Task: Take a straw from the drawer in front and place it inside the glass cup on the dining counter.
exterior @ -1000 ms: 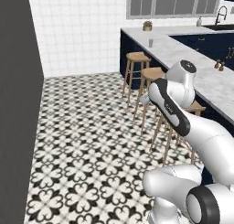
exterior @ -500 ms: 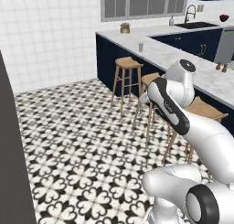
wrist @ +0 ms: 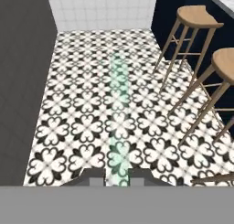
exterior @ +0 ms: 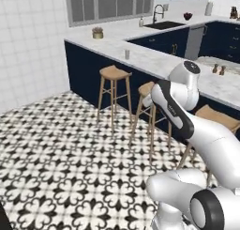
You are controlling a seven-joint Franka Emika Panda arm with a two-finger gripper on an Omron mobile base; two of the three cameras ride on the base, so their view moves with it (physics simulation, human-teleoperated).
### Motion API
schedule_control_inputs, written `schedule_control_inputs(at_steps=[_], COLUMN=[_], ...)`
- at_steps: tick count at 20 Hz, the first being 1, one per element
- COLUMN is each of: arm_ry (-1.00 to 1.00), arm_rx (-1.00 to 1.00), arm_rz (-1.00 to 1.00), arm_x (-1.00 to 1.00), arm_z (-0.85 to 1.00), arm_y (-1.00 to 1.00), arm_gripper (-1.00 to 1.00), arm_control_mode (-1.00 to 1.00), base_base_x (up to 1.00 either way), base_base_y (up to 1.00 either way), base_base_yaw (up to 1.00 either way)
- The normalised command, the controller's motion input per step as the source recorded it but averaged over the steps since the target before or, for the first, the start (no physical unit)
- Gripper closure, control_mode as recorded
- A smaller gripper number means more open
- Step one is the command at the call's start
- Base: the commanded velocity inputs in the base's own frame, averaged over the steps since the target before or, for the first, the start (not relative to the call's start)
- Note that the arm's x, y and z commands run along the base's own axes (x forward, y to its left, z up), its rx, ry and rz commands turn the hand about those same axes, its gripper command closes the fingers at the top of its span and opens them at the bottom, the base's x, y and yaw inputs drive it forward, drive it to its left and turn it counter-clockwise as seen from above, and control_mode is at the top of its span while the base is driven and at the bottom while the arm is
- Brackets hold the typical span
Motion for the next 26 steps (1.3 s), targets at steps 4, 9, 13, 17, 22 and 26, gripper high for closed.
schedule_control_inputs(at_steps=[4, 9, 13, 17, 22, 26], arm_ry=[0.00, 0.00, 0.00, 0.00, 0.00, 0.00], arm_rx=[0.00, 0.00, 0.00, 0.00, 0.00, 0.00], arm_rz=[0.00, 0.00, 0.00, 0.00, 0.00, 0.00], arm_x=[0.00, 0.00, 0.00, 0.00, 0.00, 0.00], arm_z=[0.00, 0.00, 0.00, 0.00, 0.00, 0.00], arm_y=[0.00, 0.00, 0.00, 0.00, 0.00, 0.00], arm_gripper=[1.00, 1.00, 1.00, 1.00, 1.00, 1.00], arm_control_mode=[1.00, 1.00, 1.00, 1.00, 1.00, 1.00], base_base_x=[1.00, 1.00, 0.89, 0.77, 0.72, 0.74], base_base_y=[0.92, 0.98, 1.00, 1.00, 1.00, 1.00], base_base_yaw=[-0.47, -0.48, -0.46, -0.44, -0.44, -0.45])
